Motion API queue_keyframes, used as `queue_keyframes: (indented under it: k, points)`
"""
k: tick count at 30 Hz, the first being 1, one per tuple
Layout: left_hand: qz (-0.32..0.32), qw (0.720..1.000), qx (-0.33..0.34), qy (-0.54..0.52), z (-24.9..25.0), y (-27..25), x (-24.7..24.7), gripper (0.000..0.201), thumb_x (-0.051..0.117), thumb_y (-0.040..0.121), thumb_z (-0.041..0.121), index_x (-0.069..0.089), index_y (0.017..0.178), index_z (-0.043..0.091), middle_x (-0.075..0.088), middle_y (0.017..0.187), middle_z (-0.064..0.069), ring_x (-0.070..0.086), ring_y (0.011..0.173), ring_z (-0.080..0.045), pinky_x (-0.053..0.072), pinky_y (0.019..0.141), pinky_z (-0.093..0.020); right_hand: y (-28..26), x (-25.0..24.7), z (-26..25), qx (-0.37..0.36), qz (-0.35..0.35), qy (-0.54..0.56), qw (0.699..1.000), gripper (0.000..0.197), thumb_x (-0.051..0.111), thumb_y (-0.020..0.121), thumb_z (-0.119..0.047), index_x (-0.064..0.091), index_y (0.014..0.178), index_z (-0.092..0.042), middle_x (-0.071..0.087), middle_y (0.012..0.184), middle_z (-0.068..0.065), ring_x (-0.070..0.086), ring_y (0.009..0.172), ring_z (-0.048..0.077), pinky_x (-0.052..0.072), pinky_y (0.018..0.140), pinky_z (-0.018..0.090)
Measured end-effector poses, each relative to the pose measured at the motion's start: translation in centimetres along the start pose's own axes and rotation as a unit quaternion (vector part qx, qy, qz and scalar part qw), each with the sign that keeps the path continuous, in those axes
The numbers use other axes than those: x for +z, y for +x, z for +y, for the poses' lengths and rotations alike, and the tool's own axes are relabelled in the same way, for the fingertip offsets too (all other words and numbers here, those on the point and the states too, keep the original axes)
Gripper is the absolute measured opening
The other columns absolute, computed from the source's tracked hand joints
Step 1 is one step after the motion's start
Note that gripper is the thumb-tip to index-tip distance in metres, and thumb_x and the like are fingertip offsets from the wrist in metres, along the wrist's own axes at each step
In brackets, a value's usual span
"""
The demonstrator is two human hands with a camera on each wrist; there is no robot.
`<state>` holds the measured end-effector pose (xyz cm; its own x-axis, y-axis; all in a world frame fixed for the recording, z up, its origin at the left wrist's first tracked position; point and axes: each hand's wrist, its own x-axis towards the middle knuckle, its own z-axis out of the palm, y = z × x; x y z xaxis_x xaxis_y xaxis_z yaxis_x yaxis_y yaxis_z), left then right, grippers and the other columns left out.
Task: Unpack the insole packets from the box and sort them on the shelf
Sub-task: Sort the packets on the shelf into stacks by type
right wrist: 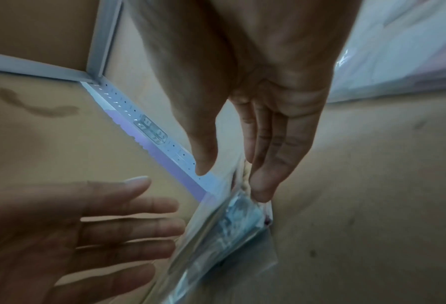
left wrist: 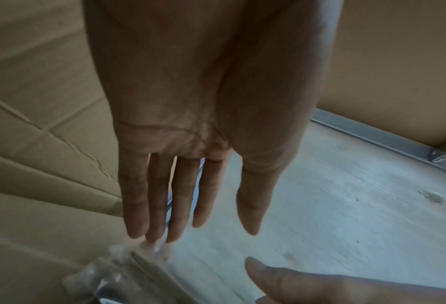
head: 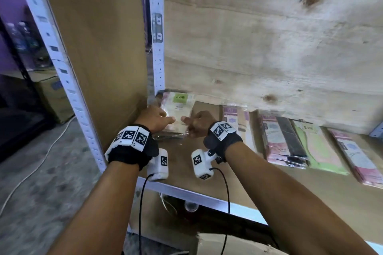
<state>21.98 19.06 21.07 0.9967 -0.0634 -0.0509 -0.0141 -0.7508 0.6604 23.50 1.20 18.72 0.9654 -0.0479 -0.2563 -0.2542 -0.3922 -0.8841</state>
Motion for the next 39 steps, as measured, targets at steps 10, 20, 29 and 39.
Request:
queue_keyframes:
  k: [10, 20, 29, 39]
  points:
    - [0.039, 0.997, -0.005, -0.067, 0.0, -0.2, -0.3, 0.042, 0.067, 0.090, 0.031, 0.064, 0.124, 0.007, 0.066, 0.126, -0.011, 0.066, 0.108, -0.032, 0.051, 0.099, -0.044, -0.3, -1.3, 1.2, 0.027, 0.025, -0.085, 0.996, 0.040, 0.082, 0.078, -0.023, 0.070, 0.100, 0.008, 0.073, 0.095, 0.023, 0.068, 0.078, 0.033, 0.057, 0.086, 0.051]
    - [-0.083, 0.915, -0.089, -0.384, 3.7, -1.4, 3.0, 0.039, 0.068, 0.091, 0.029, 0.060, 0.117, 0.000, 0.067, 0.109, -0.025, 0.071, 0.098, -0.036, 0.061, 0.077, -0.042, -6.7, -7.8, 1.9, -0.051, 0.063, 0.074, 0.994, 0.005, 0.071, 0.082, 0.005, 0.067, 0.082, 0.002, 0.065, 0.073, 0.008, 0.067, 0.059, 0.016, 0.052, 0.047, 0.021]
    - [-0.162, 0.771, -0.063, -0.612, 9.6, -2.7, 5.8, 0.069, 0.082, 0.072, 0.044, 0.054, 0.117, -0.001, 0.059, 0.120, -0.027, 0.064, 0.109, -0.037, 0.060, 0.078, -0.047, -14.7, -12.5, 3.0, -0.291, 0.126, -0.103, 0.943, 0.010, 0.079, 0.080, -0.018, 0.072, 0.087, -0.018, 0.074, 0.091, 0.001, 0.067, 0.088, 0.015, 0.052, 0.081, 0.025]
    - [-0.164, 0.803, -0.012, -0.573, 14.7, -4.3, 10.9, 0.028, 0.049, 0.099, 0.003, 0.054, 0.126, -0.001, 0.065, 0.115, -0.021, 0.068, 0.094, -0.026, 0.063, 0.070, -0.033, -18.2, -19.7, 8.1, -0.247, 0.182, -0.195, 0.931, 0.039, 0.084, 0.072, -0.041, 0.069, 0.106, -0.028, 0.055, 0.119, -0.003, 0.049, 0.114, 0.009, 0.039, 0.098, 0.016]
